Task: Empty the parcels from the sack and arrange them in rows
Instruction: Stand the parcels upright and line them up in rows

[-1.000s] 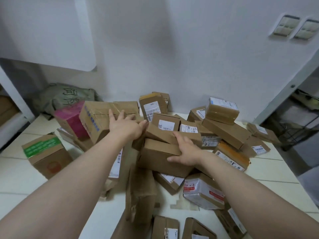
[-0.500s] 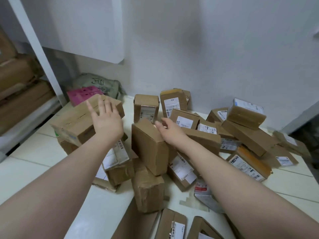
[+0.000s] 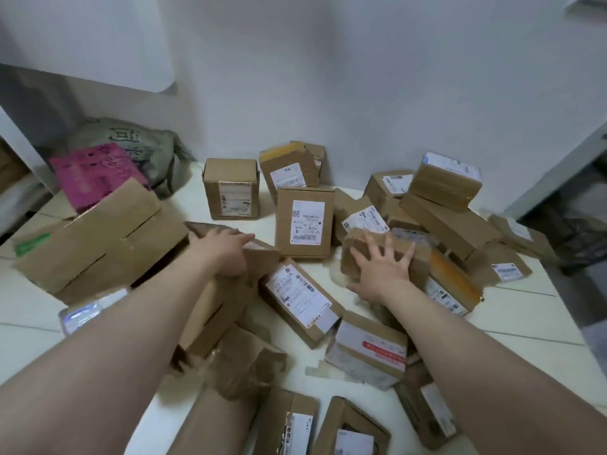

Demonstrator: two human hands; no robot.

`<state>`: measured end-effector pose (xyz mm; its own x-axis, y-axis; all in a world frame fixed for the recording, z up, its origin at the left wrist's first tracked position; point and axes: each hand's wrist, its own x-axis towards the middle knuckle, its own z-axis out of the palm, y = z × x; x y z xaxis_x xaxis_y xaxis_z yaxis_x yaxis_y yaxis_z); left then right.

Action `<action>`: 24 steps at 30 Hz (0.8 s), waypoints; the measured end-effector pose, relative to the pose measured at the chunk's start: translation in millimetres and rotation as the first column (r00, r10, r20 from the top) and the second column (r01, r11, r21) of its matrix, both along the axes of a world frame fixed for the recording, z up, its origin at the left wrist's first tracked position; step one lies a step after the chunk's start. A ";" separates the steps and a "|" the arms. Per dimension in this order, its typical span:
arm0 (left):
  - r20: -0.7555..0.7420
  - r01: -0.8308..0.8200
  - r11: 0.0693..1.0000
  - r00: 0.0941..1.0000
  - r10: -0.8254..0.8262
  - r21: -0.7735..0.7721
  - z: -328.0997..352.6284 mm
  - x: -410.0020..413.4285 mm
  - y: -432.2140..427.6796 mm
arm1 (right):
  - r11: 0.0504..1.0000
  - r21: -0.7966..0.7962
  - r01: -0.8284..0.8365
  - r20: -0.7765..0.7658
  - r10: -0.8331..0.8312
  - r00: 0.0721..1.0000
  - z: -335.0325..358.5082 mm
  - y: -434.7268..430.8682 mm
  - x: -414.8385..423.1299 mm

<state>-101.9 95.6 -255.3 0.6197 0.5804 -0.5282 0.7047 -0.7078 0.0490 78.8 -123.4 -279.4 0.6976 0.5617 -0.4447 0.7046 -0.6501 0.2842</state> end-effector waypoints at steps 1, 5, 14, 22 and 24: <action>-0.027 0.001 0.999 1.000 0.000 0.042 -2.6 -0.2 1.0 | 1.000 0.018 0.003 0.003 -0.003 1.000 1.5 -6.6 8.0; 0.103 -0.076 0.986 0.993 0.062 0.145 -7.5 21.4 -3.0 | 0.993 0.101 0.067 0.048 -0.072 0.996 3.5 -11.8 25.4; 0.354 0.188 0.917 0.880 -0.316 0.351 -7.1 147.2 -41.3 | 0.923 0.373 -0.090 0.041 0.080 0.996 7.2 52.6 60.7; 0.143 0.215 0.912 0.950 -0.279 0.350 -40.8 203.2 18.5 | 0.983 0.161 0.093 -0.166 -0.066 0.984 -30.5 65.2 128.8; 0.155 0.152 0.938 0.966 -0.207 0.311 -44.9 193.2 30.5 | 0.976 0.177 0.127 -0.154 -0.100 0.983 -35.5 61.6 137.3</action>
